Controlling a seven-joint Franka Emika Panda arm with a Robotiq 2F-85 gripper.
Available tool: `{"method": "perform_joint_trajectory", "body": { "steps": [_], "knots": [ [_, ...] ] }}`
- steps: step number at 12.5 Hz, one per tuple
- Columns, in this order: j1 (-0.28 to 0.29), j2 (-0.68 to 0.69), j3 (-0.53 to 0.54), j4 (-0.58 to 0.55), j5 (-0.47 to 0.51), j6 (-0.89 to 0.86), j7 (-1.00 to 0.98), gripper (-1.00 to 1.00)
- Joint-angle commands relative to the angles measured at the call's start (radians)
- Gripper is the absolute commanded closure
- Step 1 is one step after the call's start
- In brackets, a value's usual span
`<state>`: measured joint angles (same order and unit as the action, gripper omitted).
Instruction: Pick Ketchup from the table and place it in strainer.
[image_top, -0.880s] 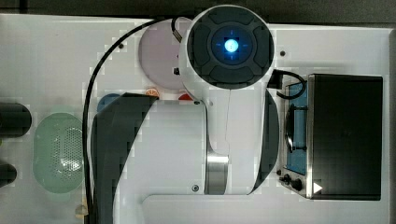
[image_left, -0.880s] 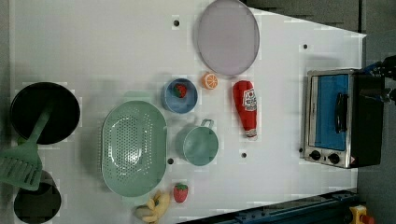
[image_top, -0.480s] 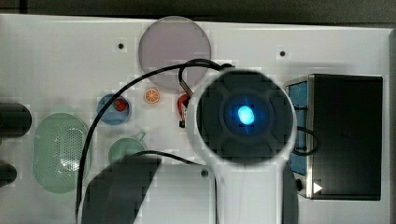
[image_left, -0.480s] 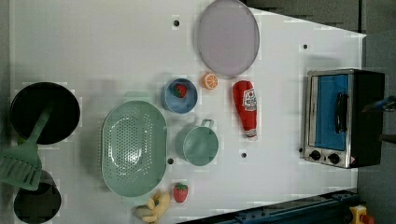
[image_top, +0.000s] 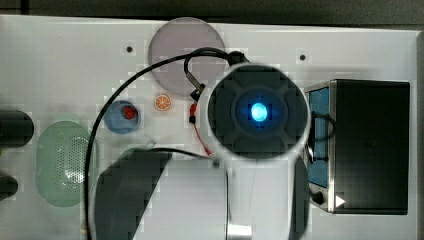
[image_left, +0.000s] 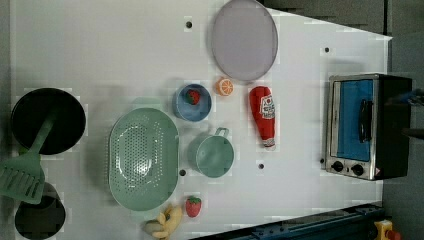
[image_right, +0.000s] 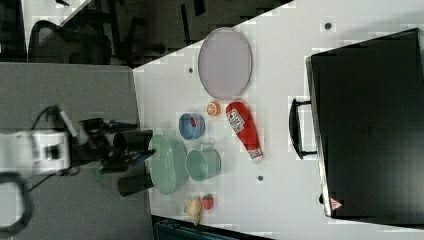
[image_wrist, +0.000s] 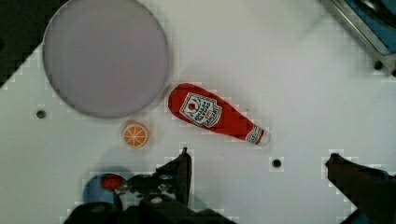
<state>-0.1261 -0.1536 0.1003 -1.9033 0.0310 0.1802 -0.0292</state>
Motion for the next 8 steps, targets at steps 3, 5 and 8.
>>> {"method": "perform_joint_trajectory", "body": {
  "steps": [3, 5, 8],
  "knots": [
    [-0.003, 0.154, 0.043, -0.108, 0.000, 0.161, -0.380, -1.00],
    [-0.002, 0.190, 0.052, -0.153, 0.000, 0.256, -0.514, -1.00],
    [-0.001, 0.249, 0.059, -0.222, 0.000, 0.399, -0.686, -1.00]
  ]
}}
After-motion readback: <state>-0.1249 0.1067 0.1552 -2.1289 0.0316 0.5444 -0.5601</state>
